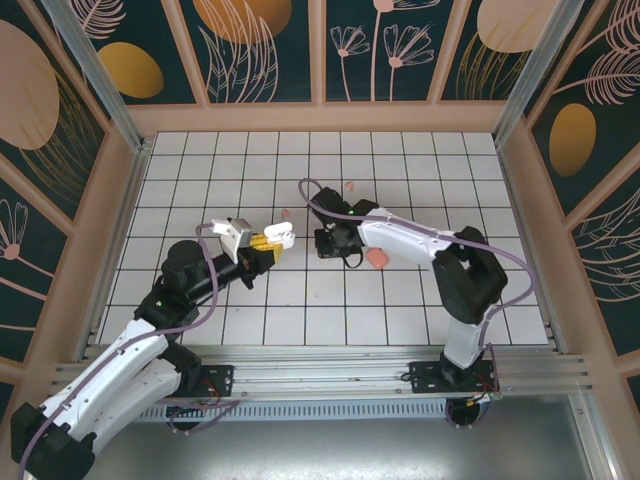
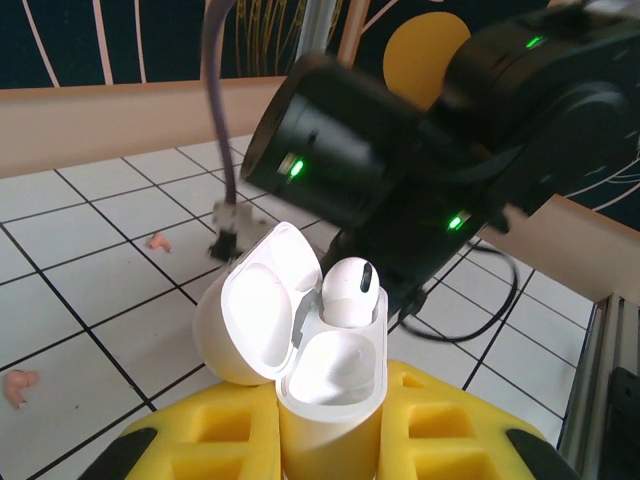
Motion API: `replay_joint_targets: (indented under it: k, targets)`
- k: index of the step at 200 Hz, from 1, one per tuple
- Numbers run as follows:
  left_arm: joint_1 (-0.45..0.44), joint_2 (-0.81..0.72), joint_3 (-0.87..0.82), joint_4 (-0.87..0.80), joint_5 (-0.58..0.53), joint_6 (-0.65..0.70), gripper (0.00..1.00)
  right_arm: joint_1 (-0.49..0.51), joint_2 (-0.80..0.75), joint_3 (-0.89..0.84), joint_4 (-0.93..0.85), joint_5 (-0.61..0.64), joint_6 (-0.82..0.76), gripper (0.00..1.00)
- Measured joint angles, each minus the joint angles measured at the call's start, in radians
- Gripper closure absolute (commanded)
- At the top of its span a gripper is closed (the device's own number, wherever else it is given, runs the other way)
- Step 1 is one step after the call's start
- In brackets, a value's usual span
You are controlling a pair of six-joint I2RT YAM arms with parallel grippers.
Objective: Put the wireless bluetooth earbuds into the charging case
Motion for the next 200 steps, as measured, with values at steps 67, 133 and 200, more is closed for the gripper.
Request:
replay_joint_targets:
  k: [67,133,200]
  targets:
    - [0.000,0.115,0.005,0.082,0.000,0.000,1.00,-0.005,-0.277,0.000,-0.018,0.130,0.020,0.77]
    - [0.000,0.262,0.074,0.177,0.013,-0.001,1.00,0.027,-0.541,-0.041,0.153,0.185,-0.016,0.78]
    - [0.000,0.315,0.110,0.243,0.035,-0.006,1.00,0.132,-0.591,-0.132,0.451,0.177,-0.134,0.77]
